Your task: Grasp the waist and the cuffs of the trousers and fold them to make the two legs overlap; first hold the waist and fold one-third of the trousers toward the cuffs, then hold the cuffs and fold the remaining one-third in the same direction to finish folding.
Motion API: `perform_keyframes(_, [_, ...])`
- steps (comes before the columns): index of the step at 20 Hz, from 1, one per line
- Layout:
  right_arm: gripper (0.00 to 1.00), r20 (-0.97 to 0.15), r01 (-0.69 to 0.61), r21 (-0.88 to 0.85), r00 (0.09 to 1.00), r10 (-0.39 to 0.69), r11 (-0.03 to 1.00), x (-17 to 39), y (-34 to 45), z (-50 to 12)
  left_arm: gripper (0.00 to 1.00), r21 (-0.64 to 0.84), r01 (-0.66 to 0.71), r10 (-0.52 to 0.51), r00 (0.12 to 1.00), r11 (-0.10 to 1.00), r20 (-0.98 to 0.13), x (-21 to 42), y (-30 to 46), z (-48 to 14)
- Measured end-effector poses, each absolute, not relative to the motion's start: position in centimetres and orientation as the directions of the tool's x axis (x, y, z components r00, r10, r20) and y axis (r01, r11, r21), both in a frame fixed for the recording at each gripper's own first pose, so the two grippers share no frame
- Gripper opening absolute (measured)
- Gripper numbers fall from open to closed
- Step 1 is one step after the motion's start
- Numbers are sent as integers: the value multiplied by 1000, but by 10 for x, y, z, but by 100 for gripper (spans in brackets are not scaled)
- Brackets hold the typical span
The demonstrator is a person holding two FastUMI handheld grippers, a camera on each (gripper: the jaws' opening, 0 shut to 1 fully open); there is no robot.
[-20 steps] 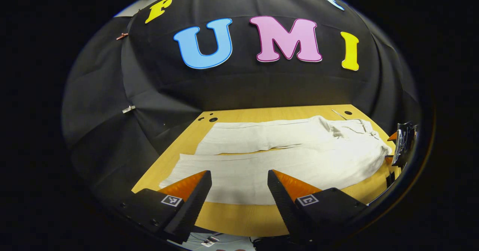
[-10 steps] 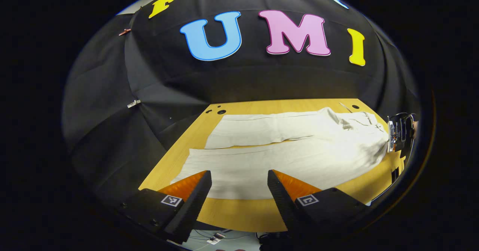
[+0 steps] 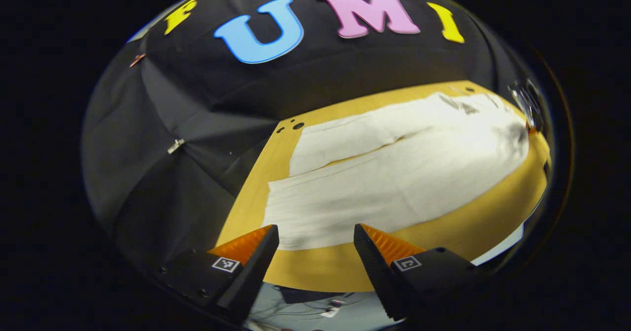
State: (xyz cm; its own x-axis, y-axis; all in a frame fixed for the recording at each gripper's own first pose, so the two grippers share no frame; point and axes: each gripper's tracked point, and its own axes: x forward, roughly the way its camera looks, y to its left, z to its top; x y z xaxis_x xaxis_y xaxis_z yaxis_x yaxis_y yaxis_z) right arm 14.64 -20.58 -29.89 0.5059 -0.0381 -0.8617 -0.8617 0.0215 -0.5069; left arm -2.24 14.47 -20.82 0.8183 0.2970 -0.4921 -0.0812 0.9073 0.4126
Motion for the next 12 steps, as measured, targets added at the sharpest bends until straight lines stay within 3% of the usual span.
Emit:
perform_keyframes(6, [5,-861,-864,-500,503,-77,-57,146,-205,-299,97,689,236,327,745,685,-581,-29,227,-267])
perform_keyframes(12, [6,-852,-859,-509,512,-113,-55,145,-203,-299,97,752,392,342,713,529,-612,-13,258,-303])
